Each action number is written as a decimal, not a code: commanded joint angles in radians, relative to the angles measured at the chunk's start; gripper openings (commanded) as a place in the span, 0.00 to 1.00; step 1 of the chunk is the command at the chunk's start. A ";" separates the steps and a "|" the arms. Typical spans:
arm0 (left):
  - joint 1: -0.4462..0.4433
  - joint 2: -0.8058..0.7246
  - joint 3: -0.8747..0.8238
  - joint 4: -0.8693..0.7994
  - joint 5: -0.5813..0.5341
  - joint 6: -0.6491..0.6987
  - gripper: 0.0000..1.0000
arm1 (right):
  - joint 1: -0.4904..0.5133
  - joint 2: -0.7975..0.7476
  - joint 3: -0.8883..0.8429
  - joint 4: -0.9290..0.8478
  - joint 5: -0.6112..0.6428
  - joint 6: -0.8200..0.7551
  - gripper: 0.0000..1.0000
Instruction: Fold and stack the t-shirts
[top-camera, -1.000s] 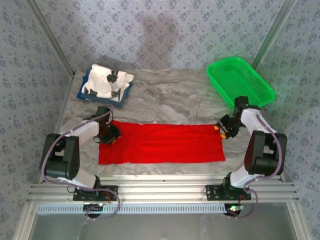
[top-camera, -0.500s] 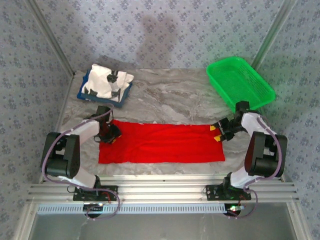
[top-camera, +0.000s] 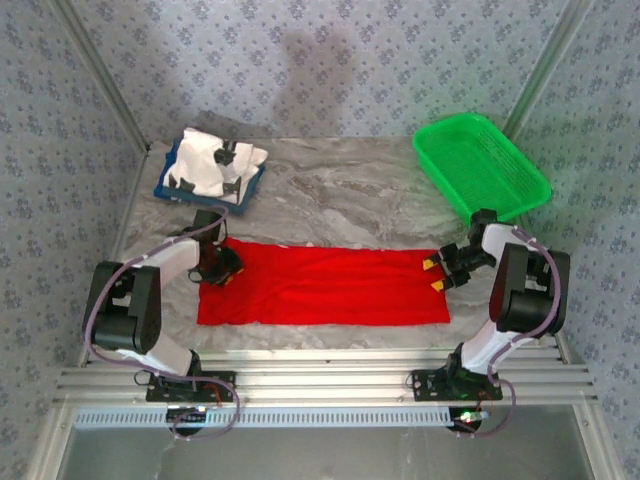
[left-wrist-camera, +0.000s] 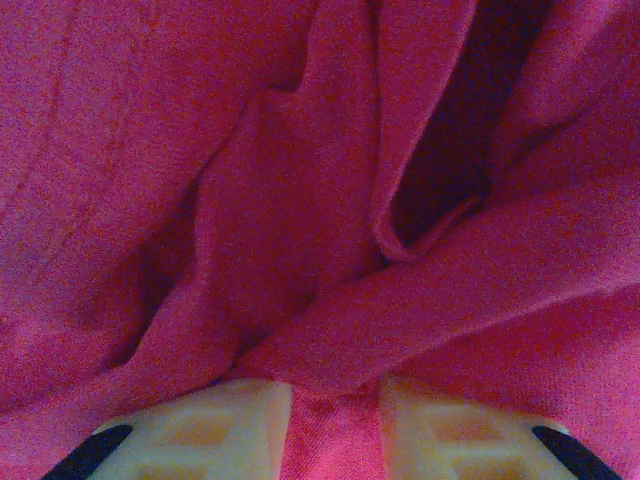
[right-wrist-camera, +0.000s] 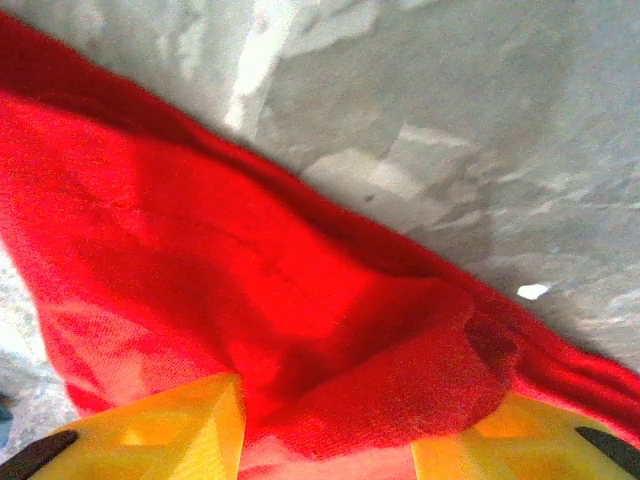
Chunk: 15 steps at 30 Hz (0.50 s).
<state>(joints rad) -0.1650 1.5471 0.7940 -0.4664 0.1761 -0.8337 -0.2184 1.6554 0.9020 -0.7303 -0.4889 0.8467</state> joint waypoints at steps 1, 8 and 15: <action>0.006 0.036 -0.010 -0.007 -0.014 0.012 0.30 | -0.020 0.017 0.035 -0.034 0.063 -0.027 0.47; 0.016 0.037 -0.016 -0.011 -0.020 0.021 0.30 | -0.016 0.076 0.140 -0.060 0.107 -0.072 0.07; 0.021 0.046 -0.018 -0.013 -0.022 0.021 0.29 | 0.012 0.022 0.250 -0.107 0.144 -0.150 0.00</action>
<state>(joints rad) -0.1547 1.5494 0.7940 -0.4667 0.1802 -0.8299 -0.2176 1.7218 1.1122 -0.7937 -0.3855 0.7456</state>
